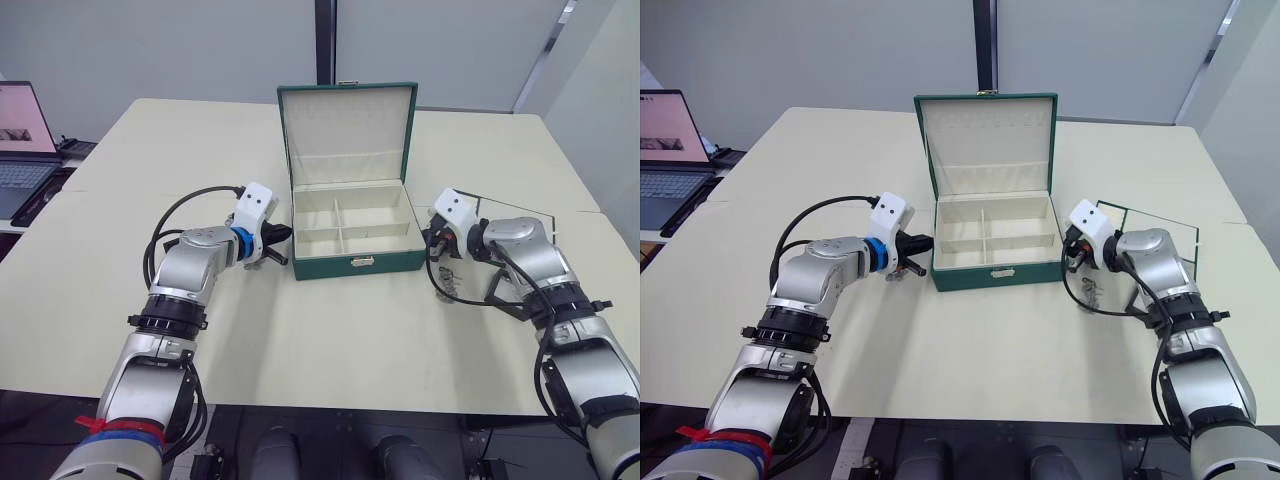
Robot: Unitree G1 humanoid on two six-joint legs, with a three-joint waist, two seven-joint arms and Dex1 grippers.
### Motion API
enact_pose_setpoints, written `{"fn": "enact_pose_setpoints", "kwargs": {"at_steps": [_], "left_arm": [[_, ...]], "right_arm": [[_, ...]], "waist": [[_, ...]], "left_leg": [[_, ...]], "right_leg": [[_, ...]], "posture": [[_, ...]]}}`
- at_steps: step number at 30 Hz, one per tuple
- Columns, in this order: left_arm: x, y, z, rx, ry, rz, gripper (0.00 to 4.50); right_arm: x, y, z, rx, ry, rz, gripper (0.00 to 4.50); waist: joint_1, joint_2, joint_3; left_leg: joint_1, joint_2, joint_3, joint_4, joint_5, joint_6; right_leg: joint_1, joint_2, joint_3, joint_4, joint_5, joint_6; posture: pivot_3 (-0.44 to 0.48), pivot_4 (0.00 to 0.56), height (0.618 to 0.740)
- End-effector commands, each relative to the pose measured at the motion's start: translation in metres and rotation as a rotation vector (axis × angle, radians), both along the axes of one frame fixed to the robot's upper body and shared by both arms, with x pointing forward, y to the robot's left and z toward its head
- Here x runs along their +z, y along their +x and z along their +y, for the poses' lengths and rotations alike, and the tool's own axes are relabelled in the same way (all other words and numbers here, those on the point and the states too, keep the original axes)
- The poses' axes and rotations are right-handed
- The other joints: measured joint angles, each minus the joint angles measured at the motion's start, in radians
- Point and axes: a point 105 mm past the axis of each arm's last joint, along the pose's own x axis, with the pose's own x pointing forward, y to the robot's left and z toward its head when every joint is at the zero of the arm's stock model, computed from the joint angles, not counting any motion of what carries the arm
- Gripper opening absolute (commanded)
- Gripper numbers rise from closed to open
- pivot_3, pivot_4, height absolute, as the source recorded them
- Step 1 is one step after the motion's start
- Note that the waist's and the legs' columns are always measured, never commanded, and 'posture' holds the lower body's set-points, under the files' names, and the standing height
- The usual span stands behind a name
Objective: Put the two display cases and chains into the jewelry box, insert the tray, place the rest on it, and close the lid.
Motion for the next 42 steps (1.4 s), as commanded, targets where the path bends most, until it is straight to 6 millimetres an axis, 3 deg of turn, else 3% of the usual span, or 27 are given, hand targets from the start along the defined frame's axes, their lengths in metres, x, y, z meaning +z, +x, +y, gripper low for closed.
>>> {"fn": "enact_pose_setpoints", "kwargs": {"at_steps": [1,13,26,42], "left_arm": [[0.021,-0.009,-0.026,-0.120,-0.020,-0.065,0.00],[0.006,-0.018,-0.015,-0.100,0.010,-0.023,0.00],[0.008,-0.016,-0.010,-0.103,0.041,-0.030,0.00],[0.034,-0.022,0.027,-0.073,0.065,-0.065,0.00]], "right_arm": [[0.019,-0.011,0.021,0.067,0.056,-0.056,0.01],[0.002,-0.042,0.032,0.081,0.071,0.009,0.01],[-0.003,-0.050,0.029,0.054,0.072,0.027,0.01],[0.015,-0.048,-0.011,-0.039,-0.001,-0.044,0.01]], "waist": [[0.000,0.000,0.000],[0.001,0.000,0.000],[0.001,0.000,0.000],[0.001,0.000,0.000]], "left_leg": [[0.000,0.000,0.000,0.000,0.000,0.000],[0.000,0.000,0.000,0.000,0.000,0.000],[0.000,0.000,0.000,0.000,0.000,0.000],[0.000,0.000,0.000,0.000,0.000,0.000]], "right_leg": [[0.000,0.000,0.000,0.000,0.000,0.000],[0.000,0.000,0.000,0.000,0.000,0.000],[0.001,0.000,0.000,0.000,0.000,0.000],[0.000,0.000,0.000,0.000,0.000,0.000]], "posture": [[0.000,0.150,0.740],[0.000,0.150,0.740],[0.000,0.150,0.740],[0.000,0.150,0.740]]}}
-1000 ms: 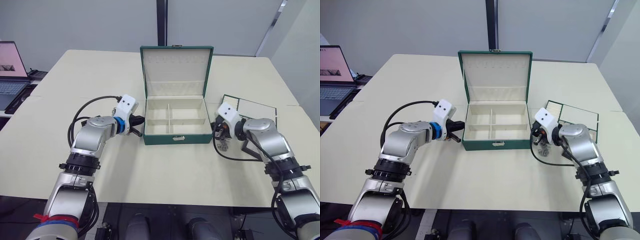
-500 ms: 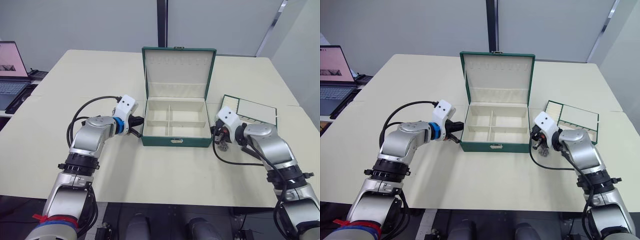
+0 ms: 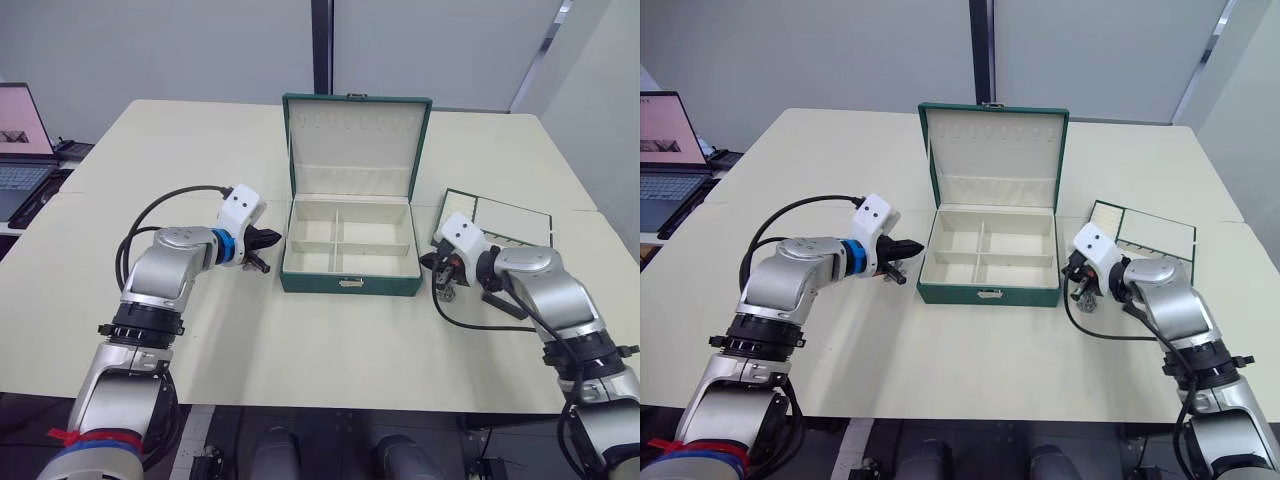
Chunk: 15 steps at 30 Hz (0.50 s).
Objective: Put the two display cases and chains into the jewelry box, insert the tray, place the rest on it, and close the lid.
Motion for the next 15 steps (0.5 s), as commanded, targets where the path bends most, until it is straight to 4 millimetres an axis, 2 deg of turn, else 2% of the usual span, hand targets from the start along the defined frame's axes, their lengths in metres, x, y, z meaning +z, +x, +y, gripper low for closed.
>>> {"fn": "enact_pose_setpoints", "kwargs": {"at_steps": [1,6,7,9,11,15], "left_arm": [[0.021,-0.005,0.004,-0.015,-0.011,-0.061,0.00],[0.046,-0.029,0.010,-0.086,-0.044,-0.184,0.00],[0.061,-0.047,0.009,-0.145,-0.113,-0.243,0.00],[0.073,-0.078,0.014,-0.194,-0.167,-0.256,0.00],[0.068,-0.105,0.018,-0.211,-0.158,-0.201,0.00],[0.060,-0.143,0.020,-0.260,-0.229,-0.096,0.00]], "right_arm": [[0.017,-0.003,-0.009,-0.012,-0.003,-0.063,0.01],[0.028,-0.027,-0.015,0.024,0.016,-0.037,0.01],[0.034,-0.039,-0.010,0.069,0.052,-0.033,0.01],[0.043,-0.064,-0.001,0.143,0.130,0.002,0.01],[0.045,-0.089,0.008,0.219,0.167,0.023,0.01],[0.040,-0.124,0.021,0.306,0.223,0.038,0.01]], "waist": [[0.000,0.000,0.000],[-0.001,0.000,0.000],[-0.003,0.000,0.000],[-0.003,0.000,0.000],[-0.002,0.000,0.000],[0.001,0.000,0.000]], "left_leg": [[0.000,0.000,0.000,0.000,0.000,0.000],[0.000,0.000,0.001,-0.001,0.000,0.000],[0.000,0.000,0.001,-0.001,0.000,0.000],[0.000,0.001,0.001,-0.001,0.000,0.000],[-0.001,0.002,0.001,-0.002,0.000,0.000],[0.002,0.000,-0.001,-0.001,-0.001,0.001]], "right_leg": [[0.000,0.000,0.000,0.000,0.000,0.000],[0.000,0.000,0.001,0.000,0.000,0.000],[-0.001,0.000,0.001,0.000,0.000,0.000],[0.000,0.000,0.001,-0.001,0.000,0.000],[0.000,0.000,0.001,-0.001,0.000,0.000],[0.003,0.000,0.000,-0.002,0.000,0.000]], "posture": [[0.000,0.150,0.740],[0.000,0.150,0.740],[0.000,0.150,0.740],[0.000,0.150,0.740],[0.000,0.150,0.740],[0.000,0.150,0.740]]}}
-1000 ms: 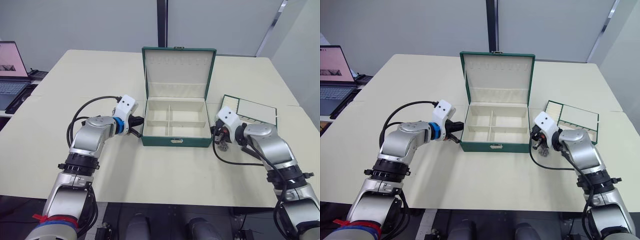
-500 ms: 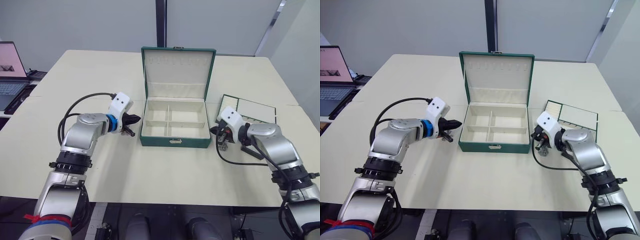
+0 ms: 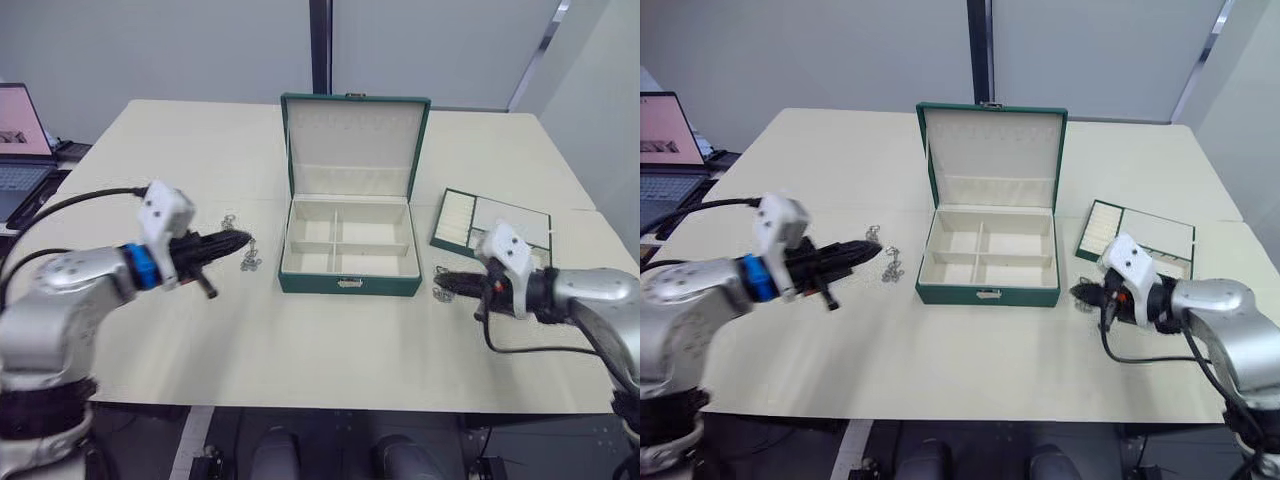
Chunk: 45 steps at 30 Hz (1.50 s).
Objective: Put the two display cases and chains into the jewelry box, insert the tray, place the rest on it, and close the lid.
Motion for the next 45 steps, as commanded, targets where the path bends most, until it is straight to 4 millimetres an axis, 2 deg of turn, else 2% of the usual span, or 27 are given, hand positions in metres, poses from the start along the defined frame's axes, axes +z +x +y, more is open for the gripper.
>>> {"fn": "enact_pose_setpoints", "kwargs": {"at_steps": [1,4,7,9,13,16,23,25,26,32,35,38,43,45], "left_arm": [[0.002,-0.032,-0.003,-0.071,-0.041,0.030,0.00],[-0.013,-0.049,0.001,-0.069,0.008,0.057,0.00],[-0.038,-0.061,0.008,-0.035,0.130,0.078,0.00],[-0.044,-0.065,0.009,-0.030,0.140,0.078,0.37],[-0.045,-0.071,0.007,-0.056,0.059,0.095,1.47],[-0.047,-0.076,0.010,-0.089,0.042,0.094,2.40],[-0.049,-0.071,0.012,-0.075,0.038,0.096,4.49],[-0.046,-0.070,0.010,-0.094,0.044,0.066,4.50],[-0.044,-0.068,0.010,-0.091,0.045,0.056,4.50],[-0.038,-0.055,0.016,-0.040,0.084,0.066,4.50],[-0.036,-0.048,0.023,0.007,0.120,0.099,4.50],[-0.037,-0.050,0.024,0.012,0.154,0.155,4.50],[-0.040,-0.052,0.031,0.023,0.255,0.238,4.50],[-0.035,-0.045,0.046,0.037,0.457,0.281,4.50]], "right_arm": [[0.008,-0.029,0.014,0.083,0.068,-0.036,0.01],[-0.003,-0.043,0.016,0.090,0.086,0.006,0.01],[-0.012,-0.062,0.016,0.111,0.098,0.078,0.01],[-0.017,-0.066,0.014,0.102,0.112,0.103,0.00],[-0.024,-0.072,0.012,0.092,0.122,0.147,0.80],[-0.024,-0.071,0.013,0.080,0.125,0.150,1.65],[-0.021,-0.068,0.016,0.079,0.100,0.130,3.54],[-0.015,-0.067,0.019,0.097,0.105,0.113,4.24],[-0.010,-0.067,0.022,0.115,0.108,0.094,4.45],[0.047,-0.060,0.051,0.244,0.227,-0.125,4.45],[0.063,-0.057,0.060,0.264,0.260,-0.188,4.45],[0.072,-0.056,0.067,0.284,0.285,-0.214,4.45],[0.072,-0.051,0.070,0.277,0.279,-0.207,4.45],[0.072,-0.049,0.070,0.272,0.269,-0.208,4.45]], "waist": [[0.001,-0.001,0.000],[0.000,-0.001,0.000],[-0.001,-0.002,-0.001],[-0.001,-0.002,-0.001],[-0.001,-0.002,-0.001],[-0.002,-0.002,-0.001],[-0.002,-0.002,-0.001],[-0.002,-0.002,-0.001],[-0.002,-0.002,-0.001],[-0.005,-0.002,0.000],[-0.004,-0.002,0.000],[-0.003,-0.003,0.000],[-0.004,-0.003,0.000],[-0.003,-0.004,0.001]], "left_leg": [[0.000,0.000,0.000,0.000,0.000,0.001],[0.000,-0.001,-0.002,0.001,-0.001,0.002],[0.000,-0.001,-0.002,0.001,-0.001,0.002],[0.000,-0.001,-0.002,0.000,-0.001,0.002],[0.000,-0.001,-0.002,0.000,-0.002,0.003],[0.000,-0.001,-0.002,0.000,-0.002,0.003],[0.000,-0.001,-0.002,0.000,-0.002,0.003],[0.000,-0.001,-0.002,0.000,-0.002,0.003],[0.000,-0.001,-0.002,0.000,-0.002,0.003],[0.000,-0.001,-0.002,0.000,-0.002,0.003],[-0.001,-0.001,-0.002,-0.001,-0.002,0.003],[-0.001,-0.001,-0.002,-0.001,-0.002,0.003],[-0.001,0.000,-0.002,-0.001,-0.002,0.003],[-0.001,0.000,-0.002,-0.001,-0.002,0.003]], "right_leg": [[0.000,0.000,-0.001,0.000,0.000,0.000],[0.001,-0.001,-0.001,0.000,0.000,0.000],[0.001,-0.001,-0.001,0.000,0.000,0.000],[0.000,-0.001,-0.001,0.000,0.000,0.000],[-0.001,-0.001,-0.001,0.000,0.000,0.000],[-0.002,0.000,-0.001,0.000,0.000,-0.001],[-0.006,0.000,0.000,0.000,0.000,-0.001],[-0.006,0.000,0.000,0.000,0.000,-0.001],[-0.006,0.000,0.000,0.000,0.000,-0.001],[-0.005,0.000,0.001,0.001,0.000,-0.001],[-0.006,0.000,0.000,0.000,0.000,-0.001],[-0.007,0.000,0.000,-0.001,0.000,-0.001],[-0.007,0.000,0.000,0.000,0.000,-0.001],[-0.008,0.000,0.000,0.000,0.000,-0.001]], "posture": [[0.000,0.150,0.740],[0.000,0.150,0.740],[0.000,0.150,0.740],[0.000,0.150,0.740],[0.000,0.150,0.740],[0.000,0.150,0.740],[0.000,0.150,0.740],[0.000,0.150,0.740],[0.000,0.150,0.740],[0.000,0.150,0.740],[0.000,0.150,0.740],[0.000,0.150,0.740],[0.000,0.150,0.740],[0.000,0.150,0.740]]}}
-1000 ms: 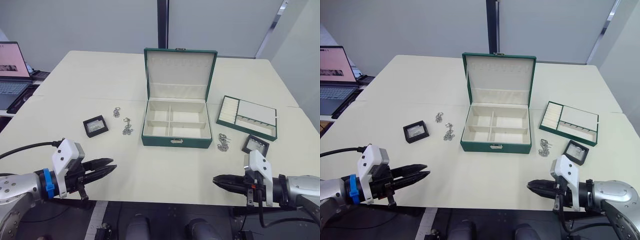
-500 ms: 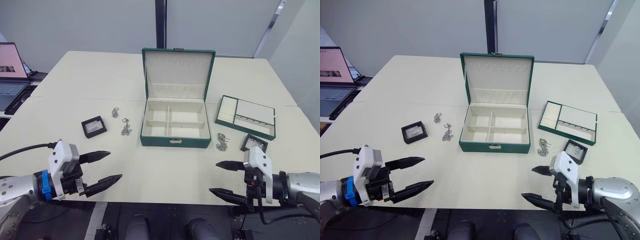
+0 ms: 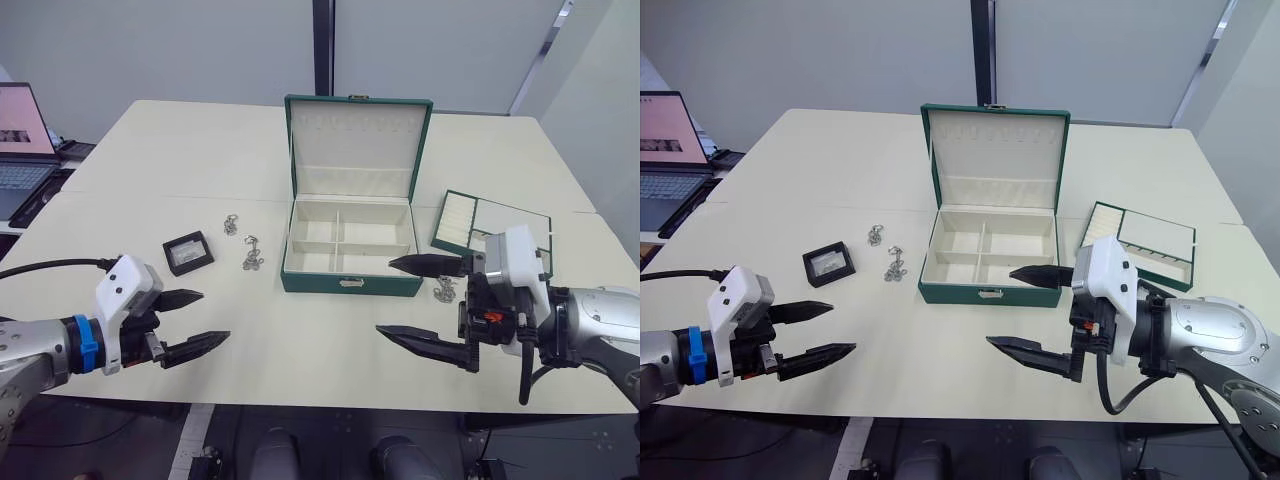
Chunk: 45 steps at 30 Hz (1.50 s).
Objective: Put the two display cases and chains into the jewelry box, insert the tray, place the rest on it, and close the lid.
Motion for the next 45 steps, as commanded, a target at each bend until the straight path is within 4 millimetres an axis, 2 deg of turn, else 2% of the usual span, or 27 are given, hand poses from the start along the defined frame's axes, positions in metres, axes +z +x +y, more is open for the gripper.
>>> {"fn": "enact_pose_setpoints", "kwargs": {"at_steps": [1,4,9,13,16,20,25,45], "left_arm": [[0.013,0.009,0.017,-0.010,0.259,0.037,4.50],[0.033,0.027,0.022,-0.020,0.442,0.009,4.50],[0.044,0.045,0.016,-0.100,0.568,-0.010,4.50],[0.037,0.061,0.028,-0.100,0.650,0.062,4.50],[0.033,0.083,0.040,-0.045,0.698,0.061,4.50],[0.030,0.103,0.048,0.002,0.734,0.080,4.50],[0.026,0.115,0.047,0.014,0.731,0.092,4.50],[0.003,0.139,0.044,0.001,0.708,0.118,4.50]], "right_arm": [[0.008,0.001,0.002,-0.001,-0.002,-0.046,4.45],[0.008,0.004,0.002,-0.010,-0.006,-0.049,4.45],[0.009,0.009,0.002,-0.030,-0.018,-0.057,4.45],[0.001,0.010,-0.001,-0.052,-0.031,-0.055,4.45],[0.000,0.011,-0.002,-0.066,-0.039,-0.065,4.45],[-0.002,0.011,-0.002,-0.077,-0.047,-0.072,4.45],[-0.009,0.008,-0.005,-0.090,-0.058,-0.076,4.45],[-0.024,0.001,-0.013,-0.115,-0.061,-0.083,4.45]], "waist": [[0.002,-0.002,0.003],[0.003,-0.003,0.004],[0.002,-0.002,0.005],[0.001,-0.002,0.005],[0.004,-0.002,0.005],[0.005,-0.003,0.005],[0.006,-0.003,0.005],[0.005,-0.003,0.005]], "left_leg": [[0.000,0.000,-0.001,0.000,0.000,0.000],[0.001,-0.001,-0.001,0.000,0.000,0.000],[-0.001,-0.001,0.003,-0.002,0.000,0.000],[-0.003,0.000,0.002,-0.002,0.000,0.000],[-0.004,0.000,0.004,-0.002,0.000,0.000],[-0.005,0.000,0.003,-0.001,0.000,0.000],[-0.007,0.000,0.001,0.000,0.000,0.000],[-0.007,0.000,-0.002,0.002,0.001,0.000]], "right_leg": [[-0.001,0.000,-0.001,0.001,0.000,0.000],[-0.001,0.000,-0.001,0.001,0.000,0.000],[-0.001,0.000,0.002,0.000,0.000,0.000],[-0.002,0.002,0.002,0.001,0.000,0.000],[-0.003,0.002,0.003,0.001,0.000,0.000],[-0.002,0.002,0.002,0.001,0.000,0.000],[-0.003,0.002,0.001,0.001,0.000,0.000],[0.000,0.002,-0.003,0.002,0.000,0.000]], "posture": [[0.000,0.150,0.740],[0.000,0.150,0.740],[0.000,0.150,0.740],[0.000,0.150,0.740],[0.000,0.150,0.740],[0.000,0.150,0.740],[0.000,0.150,0.740],[0.000,0.150,0.740]]}}
